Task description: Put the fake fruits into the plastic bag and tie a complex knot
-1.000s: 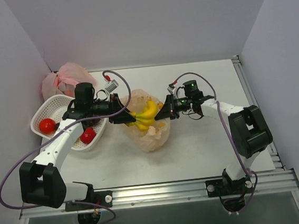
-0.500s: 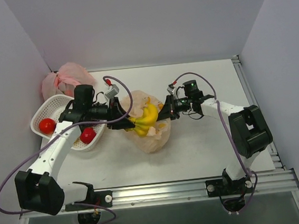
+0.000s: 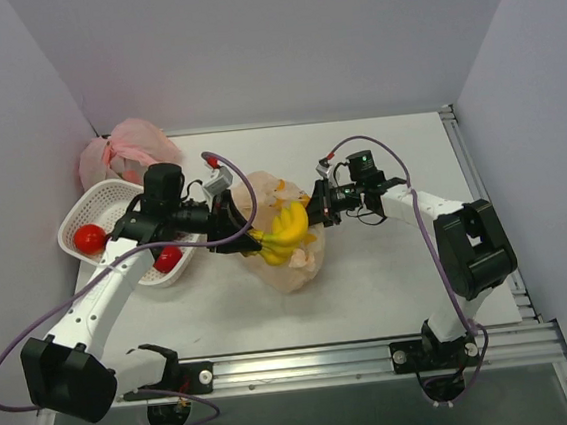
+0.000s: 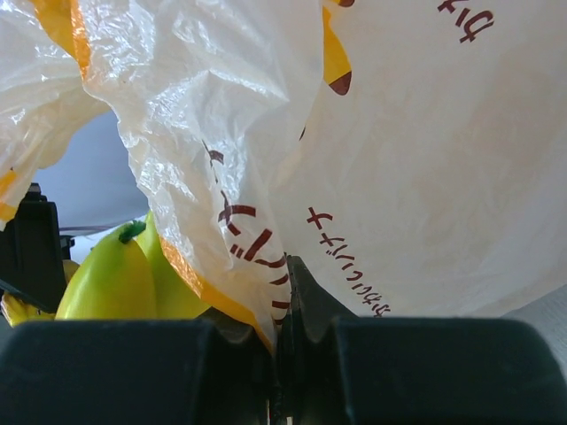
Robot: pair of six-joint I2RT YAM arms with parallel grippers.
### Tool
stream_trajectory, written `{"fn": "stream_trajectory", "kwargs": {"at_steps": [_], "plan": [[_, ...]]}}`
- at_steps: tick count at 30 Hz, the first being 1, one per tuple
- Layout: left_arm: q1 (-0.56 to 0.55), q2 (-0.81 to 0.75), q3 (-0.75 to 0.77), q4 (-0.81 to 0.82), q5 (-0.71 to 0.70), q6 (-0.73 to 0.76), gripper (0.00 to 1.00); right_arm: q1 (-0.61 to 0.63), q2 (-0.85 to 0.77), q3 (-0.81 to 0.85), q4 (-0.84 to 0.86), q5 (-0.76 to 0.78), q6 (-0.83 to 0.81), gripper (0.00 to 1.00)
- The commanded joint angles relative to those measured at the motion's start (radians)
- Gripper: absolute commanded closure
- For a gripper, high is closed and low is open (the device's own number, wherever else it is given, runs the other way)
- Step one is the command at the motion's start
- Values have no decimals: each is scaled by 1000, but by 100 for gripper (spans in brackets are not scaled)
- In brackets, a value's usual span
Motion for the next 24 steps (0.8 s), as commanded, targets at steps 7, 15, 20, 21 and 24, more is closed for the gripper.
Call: {"fn": "stream_trajectory", "kwargs": {"at_steps": [7,15,20,21,24], "plan": [[30,83,42,-164,-78,237,100,-16,-44,33,-76,-66,-79,100],[38,86,62,-6,-323,224,100,-15,-40,19,-128,-87,-134,100],[-57,46,14,147,-596,196,100,-7,-17,19,-150,-101,-150,100],[-79,48,9,156,-630,200,100,-4,-12,20,-150,-106,-150,100],[-151,81,-17,178,-805,222,100,1,3,28,-159,-112,-145,100]]}}
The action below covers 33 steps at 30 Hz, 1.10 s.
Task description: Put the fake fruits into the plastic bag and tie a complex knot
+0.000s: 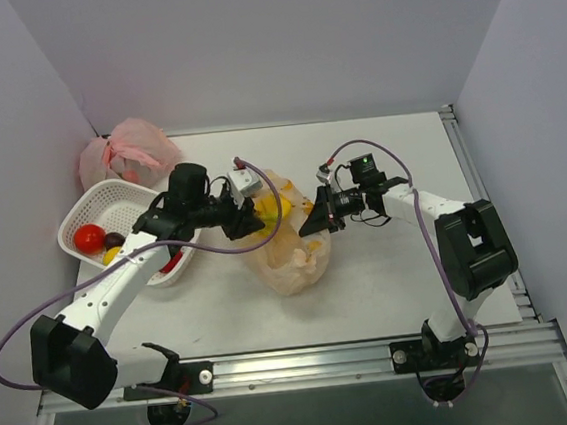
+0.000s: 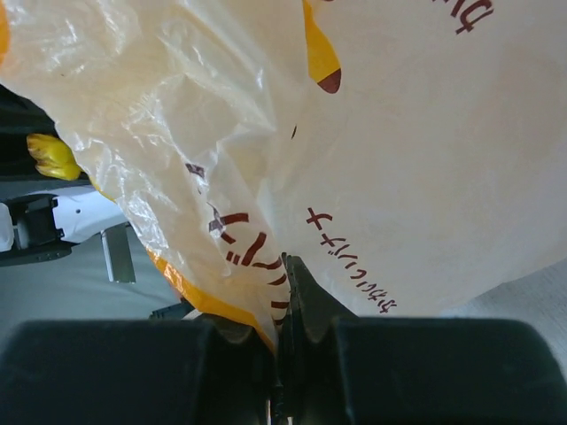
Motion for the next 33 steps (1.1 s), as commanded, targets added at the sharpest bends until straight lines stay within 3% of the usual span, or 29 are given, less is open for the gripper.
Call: {"fn": "stream_trajectory", "kwargs": {"at_steps": [1,5,8,10,13,15,16,23,28,29,33], "plan": [[-71,13,-22,109,-249,35,100,10,8,30,-27,-48,-16,100],[-126,46,-30,106,-425,92,100,9,-11,34,-36,-36,-5,100],[-155,56,-30,63,-463,153,98,6,-34,30,-38,-13,-1,100],[-155,34,-36,6,-360,190,82,4,-48,25,-38,9,5,100],[-157,-18,-51,-55,-236,202,43,3,-62,17,-38,35,30,100],[-157,-45,-45,-121,-152,208,26,3,-71,14,-38,46,36,100],[-155,-55,-41,-144,-128,208,23,3,-76,14,-65,50,35,100],[-149,-137,-17,-273,8,224,20,10,-119,13,-139,99,-16,100],[-152,-170,-42,-171,71,48,19,50,-166,-10,-202,179,-94,100],[-155,-162,-45,-151,94,32,11,58,-171,-12,-205,188,-109,100],[-210,-110,-30,-45,76,-17,3,86,-171,-4,-211,213,-119,100]]}}
